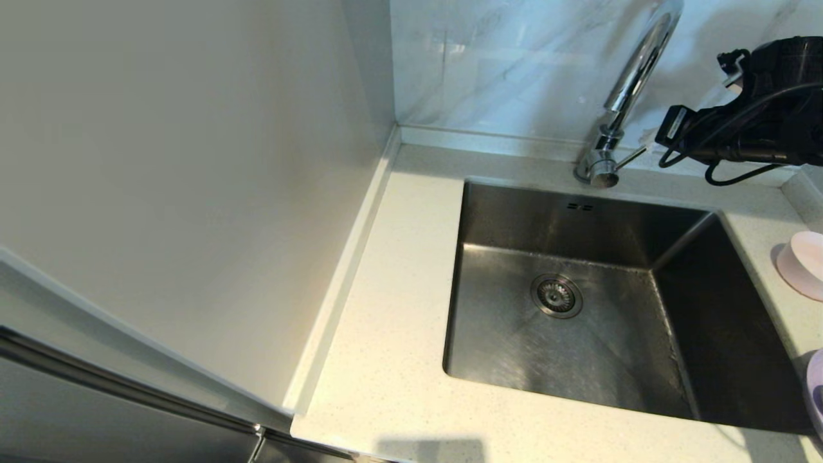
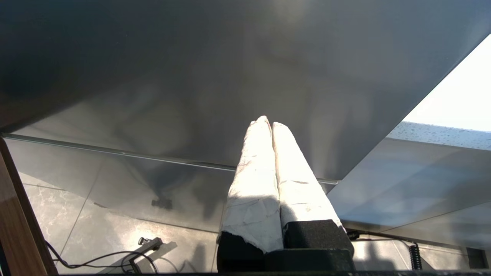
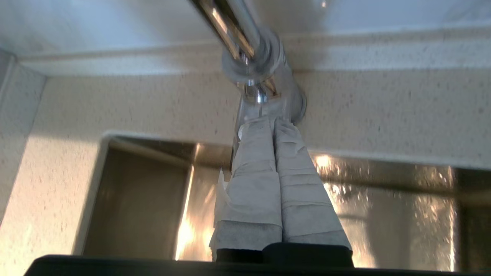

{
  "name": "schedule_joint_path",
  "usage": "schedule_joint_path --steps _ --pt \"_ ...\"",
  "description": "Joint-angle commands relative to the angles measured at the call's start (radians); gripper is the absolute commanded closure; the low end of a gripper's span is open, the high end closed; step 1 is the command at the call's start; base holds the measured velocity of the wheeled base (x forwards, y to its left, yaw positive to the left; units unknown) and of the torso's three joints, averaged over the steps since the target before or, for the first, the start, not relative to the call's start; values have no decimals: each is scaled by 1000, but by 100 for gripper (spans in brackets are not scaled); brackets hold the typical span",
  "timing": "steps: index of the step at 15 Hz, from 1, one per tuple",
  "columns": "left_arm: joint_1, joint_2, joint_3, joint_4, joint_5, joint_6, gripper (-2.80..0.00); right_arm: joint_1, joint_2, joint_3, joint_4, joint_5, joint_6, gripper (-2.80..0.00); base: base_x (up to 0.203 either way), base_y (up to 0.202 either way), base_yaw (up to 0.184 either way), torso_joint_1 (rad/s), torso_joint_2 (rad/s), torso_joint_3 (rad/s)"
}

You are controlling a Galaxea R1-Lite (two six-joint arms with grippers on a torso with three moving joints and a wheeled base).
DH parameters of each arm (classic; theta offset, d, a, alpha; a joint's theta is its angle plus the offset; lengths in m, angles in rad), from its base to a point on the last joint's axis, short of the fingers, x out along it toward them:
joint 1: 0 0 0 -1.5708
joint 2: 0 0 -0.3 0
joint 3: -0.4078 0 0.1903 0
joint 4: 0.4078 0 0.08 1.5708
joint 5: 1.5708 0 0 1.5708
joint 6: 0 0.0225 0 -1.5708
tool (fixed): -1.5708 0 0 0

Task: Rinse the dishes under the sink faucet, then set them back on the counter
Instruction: Turn on the faucet, then pick up the bowl

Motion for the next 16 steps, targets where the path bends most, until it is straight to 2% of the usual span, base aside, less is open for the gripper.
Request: schedule_joint_path --steps 1,5,11,16 --pt "0 0 0 0 0 0 0 0 -22 17 37 3 -19 0 0 0 0 0 0 0" --pt "0 0 0 0 0 0 0 0 -58 69 39 6 -28 0 0 0 0 0 0 0" --pt "0 0 0 0 1 0 0 -7 -81 16 -3 2 -15 0 0 0 0 0 0 0" --pt "0 0 0 0 1 0 0 -95 -219 29 30 7 -42 0 0 0 0 0 0 0"
